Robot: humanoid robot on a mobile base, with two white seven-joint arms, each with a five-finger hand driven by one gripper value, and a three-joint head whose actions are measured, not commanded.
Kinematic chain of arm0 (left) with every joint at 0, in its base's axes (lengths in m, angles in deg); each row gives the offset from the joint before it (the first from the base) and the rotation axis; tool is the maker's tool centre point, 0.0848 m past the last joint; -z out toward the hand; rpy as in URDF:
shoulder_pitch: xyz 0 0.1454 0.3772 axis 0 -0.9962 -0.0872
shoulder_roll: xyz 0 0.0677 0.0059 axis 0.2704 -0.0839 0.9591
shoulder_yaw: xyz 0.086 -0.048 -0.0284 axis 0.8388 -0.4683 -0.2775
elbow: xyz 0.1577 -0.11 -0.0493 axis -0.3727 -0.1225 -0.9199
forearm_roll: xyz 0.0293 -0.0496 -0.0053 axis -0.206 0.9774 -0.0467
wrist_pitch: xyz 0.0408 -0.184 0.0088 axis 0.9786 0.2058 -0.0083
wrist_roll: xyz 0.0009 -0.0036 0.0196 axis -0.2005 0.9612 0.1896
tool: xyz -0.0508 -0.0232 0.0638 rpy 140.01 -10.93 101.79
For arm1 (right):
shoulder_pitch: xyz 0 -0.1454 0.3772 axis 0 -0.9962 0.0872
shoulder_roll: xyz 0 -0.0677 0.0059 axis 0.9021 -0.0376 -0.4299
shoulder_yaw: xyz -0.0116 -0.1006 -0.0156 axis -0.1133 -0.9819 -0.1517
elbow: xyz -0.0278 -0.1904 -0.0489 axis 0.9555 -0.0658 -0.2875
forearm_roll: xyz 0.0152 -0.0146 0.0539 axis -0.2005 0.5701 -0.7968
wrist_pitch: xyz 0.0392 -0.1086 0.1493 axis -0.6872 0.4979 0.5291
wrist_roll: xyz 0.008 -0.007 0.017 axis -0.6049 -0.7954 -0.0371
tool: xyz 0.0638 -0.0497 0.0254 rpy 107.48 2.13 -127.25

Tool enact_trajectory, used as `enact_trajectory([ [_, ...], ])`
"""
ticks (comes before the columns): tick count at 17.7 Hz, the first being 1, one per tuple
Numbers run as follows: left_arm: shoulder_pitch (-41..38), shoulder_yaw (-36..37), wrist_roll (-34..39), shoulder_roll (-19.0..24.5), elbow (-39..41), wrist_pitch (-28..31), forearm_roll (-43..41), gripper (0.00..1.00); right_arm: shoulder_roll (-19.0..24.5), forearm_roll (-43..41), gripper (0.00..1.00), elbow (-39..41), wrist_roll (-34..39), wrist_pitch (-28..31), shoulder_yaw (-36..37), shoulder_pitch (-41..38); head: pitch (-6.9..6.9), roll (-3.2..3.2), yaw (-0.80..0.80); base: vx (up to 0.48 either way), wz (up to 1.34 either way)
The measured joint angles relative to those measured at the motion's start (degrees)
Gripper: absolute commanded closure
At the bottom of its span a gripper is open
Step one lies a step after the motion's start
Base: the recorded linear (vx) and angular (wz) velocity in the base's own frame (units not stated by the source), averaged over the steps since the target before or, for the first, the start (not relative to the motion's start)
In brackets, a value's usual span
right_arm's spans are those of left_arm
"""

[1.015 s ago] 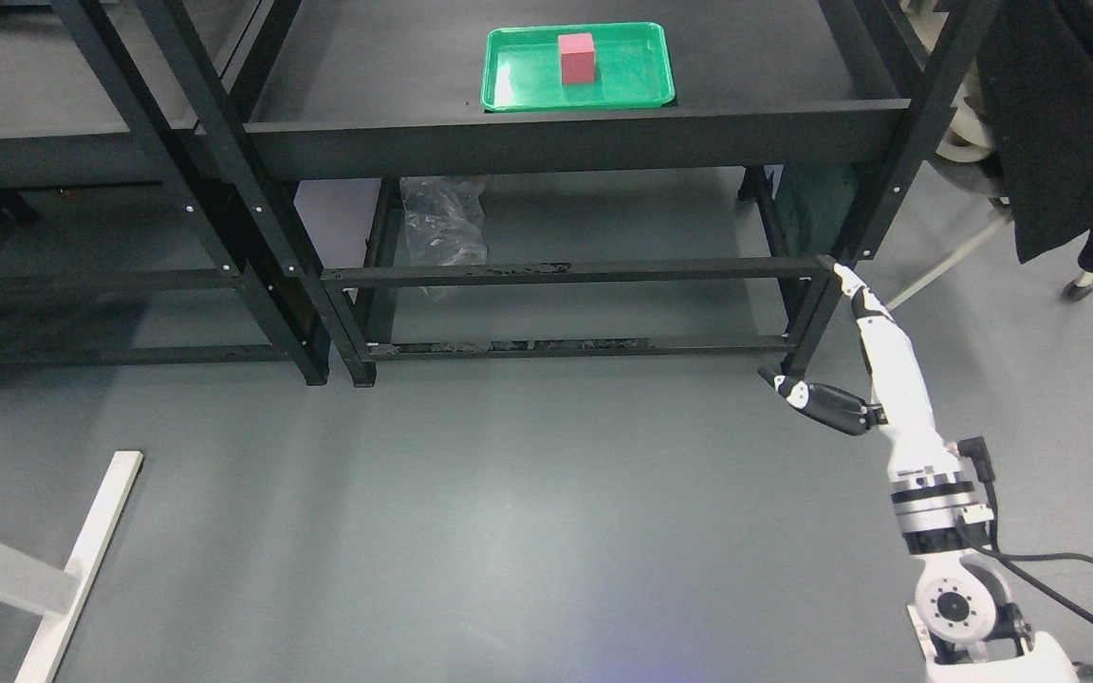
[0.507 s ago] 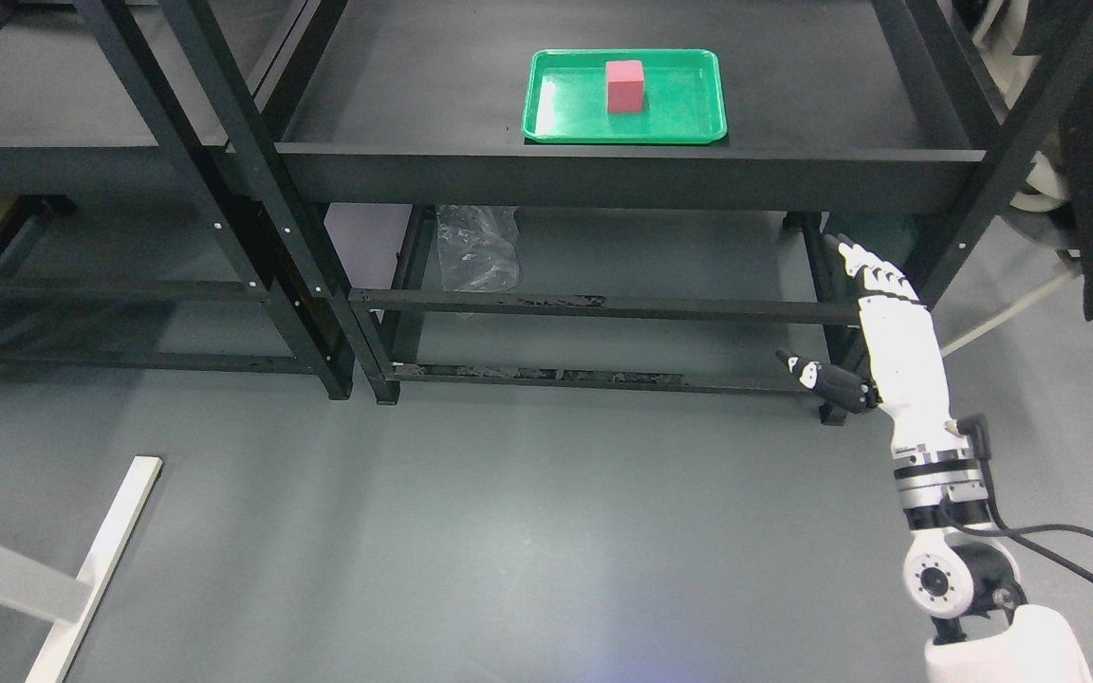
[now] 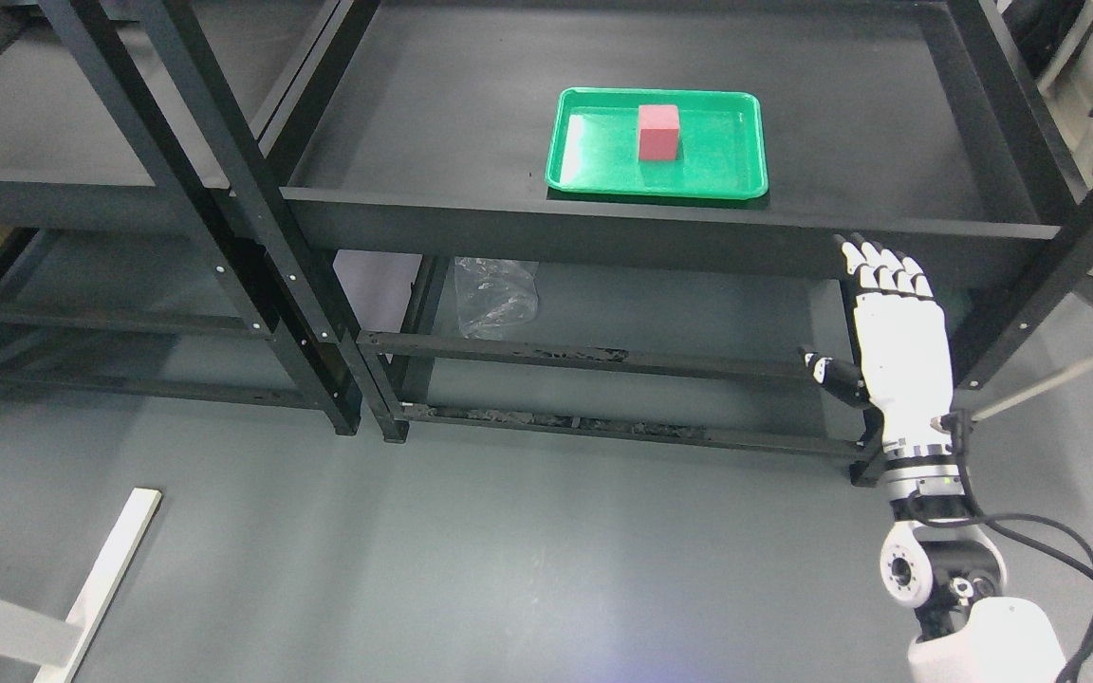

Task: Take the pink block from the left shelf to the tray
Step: 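Drive toward the shelf and raise the right hand to the green tray, then lower the right hand beside the pink block on the green tray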

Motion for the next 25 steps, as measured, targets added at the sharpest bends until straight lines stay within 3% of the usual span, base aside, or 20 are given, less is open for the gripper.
enact_trajectory([
  [5, 0.0, 0.0, 0.0, 0.0, 0.0, 0.0, 0.0, 0.00, -0.3, 5.8, 0.06, 0.0, -4.7, -0.2, -1.0, 0.1, 0.00, 0.00, 0.00, 0.264, 0.09],
  [10, 0.0, 0.0, 0.0, 0.0, 0.0, 0.0, 0.0, 0.00, -0.4, 5.5, 0.06, 0.0, -12.4, -5.1, -1.8, 0.1, 0.00, 0.00, 0.00, 0.261, 0.09],
  [15, 0.0, 0.0, 0.0, 0.0, 0.0, 0.0, 0.0, 0.00, -0.5, 4.3, 0.06, 0.0, -17.0, -6.0, -2.8, 0.1, 0.00, 0.00, 0.00, 0.257, 0.09],
  [20, 0.0, 0.0, 0.0, 0.0, 0.0, 0.0, 0.0, 0.00, -0.9, 2.8, 0.06, 0.0, -17.5, -6.1, -3.7, 1.7, 0.00, 0.00, 0.00, 0.251, 0.08],
  [25, 0.0, 0.0, 0.0, 0.0, 0.0, 0.0, 0.0, 0.00, -1.1, 0.4, 0.06, -0.1, -9.9, -6.1, -4.3, 2.6, 0.00, 0.00, 0.00, 0.211, 0.00],
])
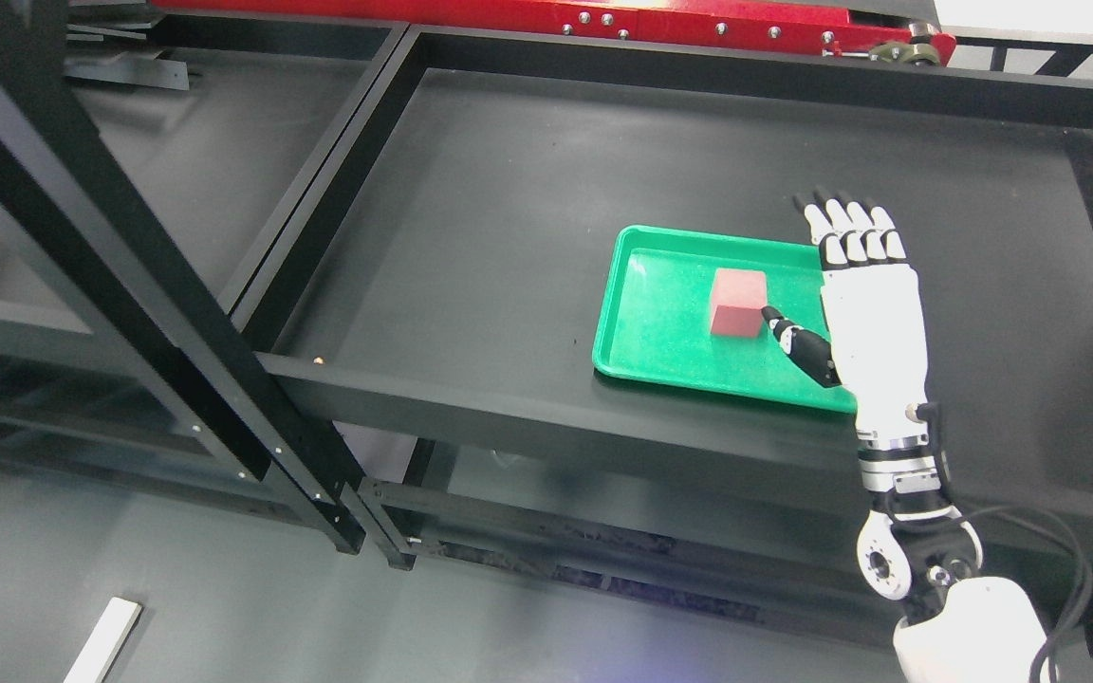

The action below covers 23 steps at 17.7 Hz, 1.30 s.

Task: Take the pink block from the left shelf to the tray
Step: 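Lower the right hand beside the pink block on the green tray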

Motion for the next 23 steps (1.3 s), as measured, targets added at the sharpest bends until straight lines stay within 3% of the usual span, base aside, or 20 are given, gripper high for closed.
enact_trajectory([
  [17, 0.0, 0.0, 0.0, 0.0, 0.0, 0.0, 0.0, 0.00, -0.2, -2.4, 0.02, -2.6, 26.7, 0.8, -1.7, 0.5, 0.00, 0.00, 0.00, 0.127, -0.05],
  [23, 0.0, 0.0, 0.0, 0.0, 0.0, 0.0, 0.0, 0.00, 0.0, -6.3, 0.03, -4.5, 31.7, 0.8, -2.2, 2.1, 0.00, 0.00, 0.00, 0.073, -0.01],
])
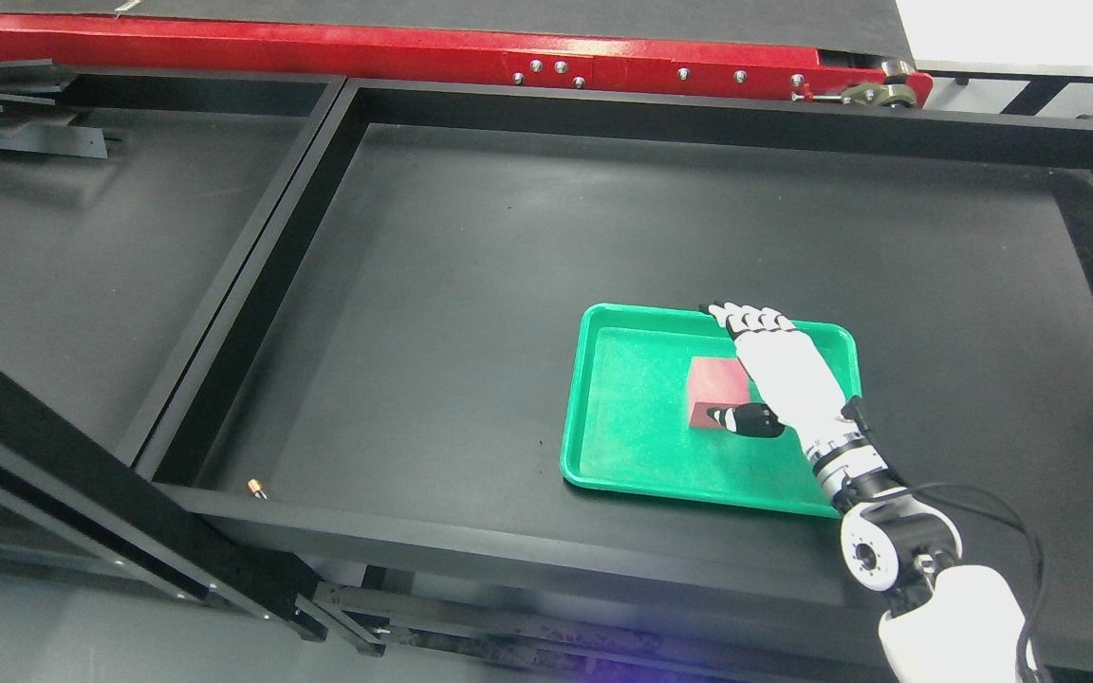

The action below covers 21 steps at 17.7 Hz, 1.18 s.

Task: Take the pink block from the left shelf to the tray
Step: 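Lower the right hand beside the pink block on the green tray, then close the right hand fingers around the pink block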

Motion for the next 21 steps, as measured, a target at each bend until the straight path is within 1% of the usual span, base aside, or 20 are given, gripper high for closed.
enact_trajectory([
  [3, 0.0, 0.0, 0.0, 0.0, 0.0, 0.0, 0.0, 0.00, 0.1, -0.7, 0.04, -1.3, 3.4, 0.0, -0.2, 0.9, 0.00, 0.00, 0.00, 0.061, 0.00],
  [7, 0.0, 0.0, 0.0, 0.0, 0.0, 0.0, 0.0, 0.00, 0.2, -1.1, 0.04, -2.7, 5.4, 0.0, -0.4, 1.5, 0.00, 0.00, 0.00, 0.040, 0.00],
  [21, 0.0, 0.0, 0.0, 0.0, 0.0, 0.0, 0.0, 0.00, -0.2, -0.5, 0.04, -6.5, 6.3, 4.5, -0.8, 2.0, 0.00, 0.00, 0.00, 0.006, 0.00],
])
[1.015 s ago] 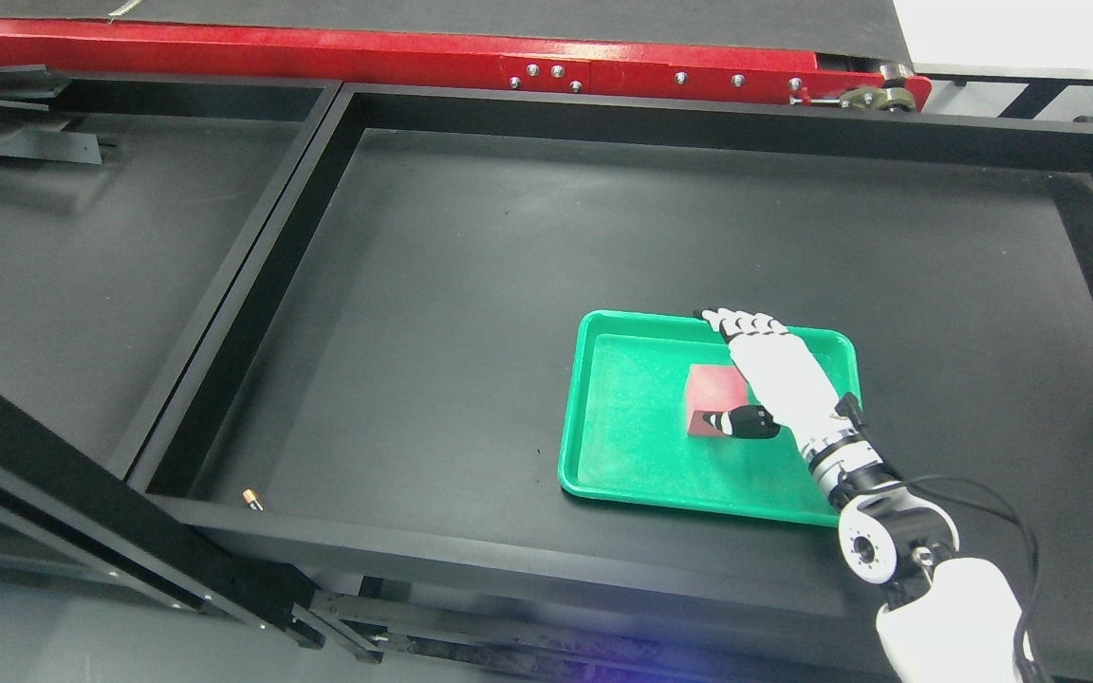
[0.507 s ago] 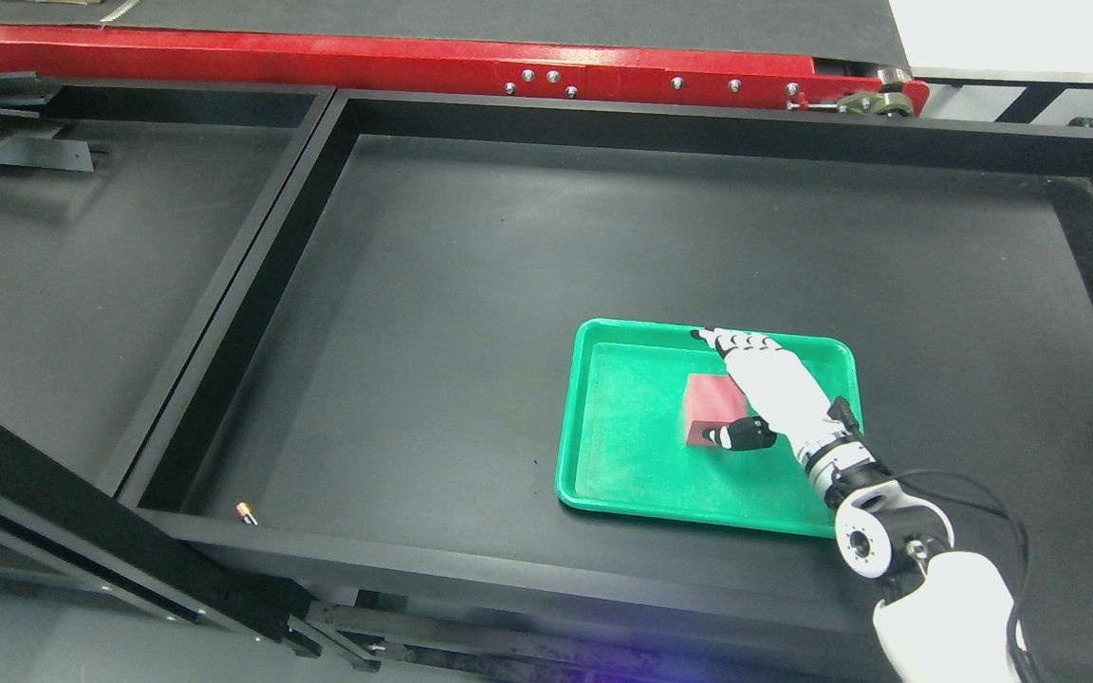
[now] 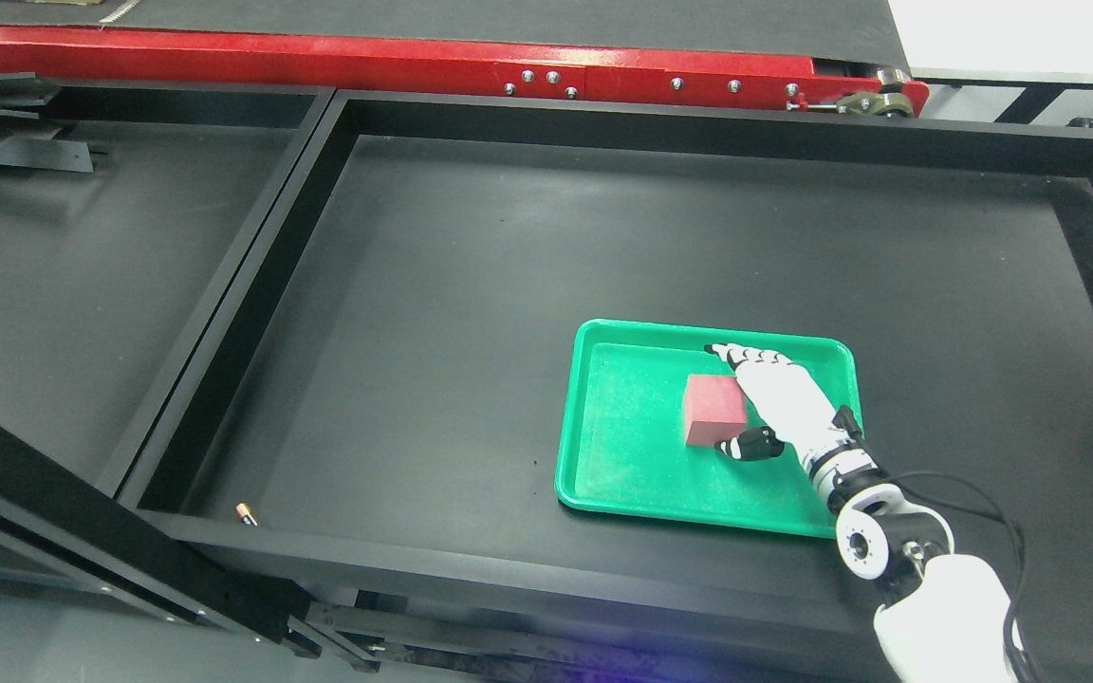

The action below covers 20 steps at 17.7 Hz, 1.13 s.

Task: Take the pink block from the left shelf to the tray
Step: 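Close the right hand fingers around the pink block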

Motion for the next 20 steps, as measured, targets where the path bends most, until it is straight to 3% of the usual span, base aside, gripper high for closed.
enact_trajectory([
  [20, 0.0, 0.0, 0.0, 0.0, 0.0, 0.0, 0.0, 0.00, 0.0, 0.2, 0.06, -3.5, -1.0, 0.5, -1.9, 2.5, 0.00, 0.00, 0.00, 0.000, 0.00],
])
